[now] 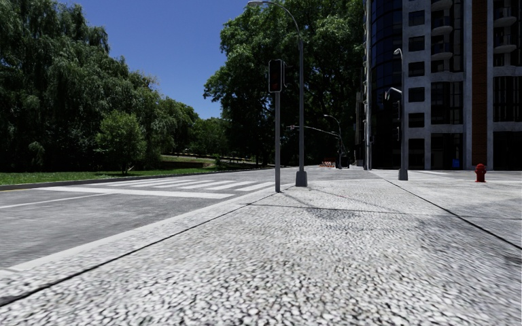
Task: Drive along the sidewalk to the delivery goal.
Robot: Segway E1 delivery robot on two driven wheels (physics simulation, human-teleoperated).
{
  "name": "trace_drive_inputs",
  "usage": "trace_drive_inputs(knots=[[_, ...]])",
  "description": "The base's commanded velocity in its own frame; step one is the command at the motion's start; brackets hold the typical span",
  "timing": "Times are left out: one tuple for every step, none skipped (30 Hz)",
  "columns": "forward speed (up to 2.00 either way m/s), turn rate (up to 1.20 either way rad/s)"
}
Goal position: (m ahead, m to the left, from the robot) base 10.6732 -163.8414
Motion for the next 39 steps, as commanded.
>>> trace_drive_inputs(knots=[[0.00, 0.00], [0.00, 0.00], [0.00, 0.00], [0.00, 0.00], [0.00, 0.00], [0.00, 0.00], [0.00, 0.00], [0.00, 0.00], [0.00, 0.00], [0.00, 0.00], [0.00, 0.00], [0.00, 0.00], [0.00, 0.00], [0.00, 0.00], [0.00, 0.00], [0.00, 0.00], [0.00, 0.00], [0.00, 0.00], [0.00, 0.00], [0.00, 0.00], [0.00, 0.00], [0.00, 0.00], [0.00, 0.00], [0.00, 0.00], [0.00, 0.00], [0.00, 0.00], [0.00, 0.00], [0.00, 0.00], [0.00, 0.00], [0.00, 0.00], [0.55, 0.00], [2.00, 0.00], [2.00, 0.00], [2.00, 0.00], [2.00, 0.00], [2.00, -0.11], [2.00, -0.11], [2.00, -0.14], [2.00, -0.18]])
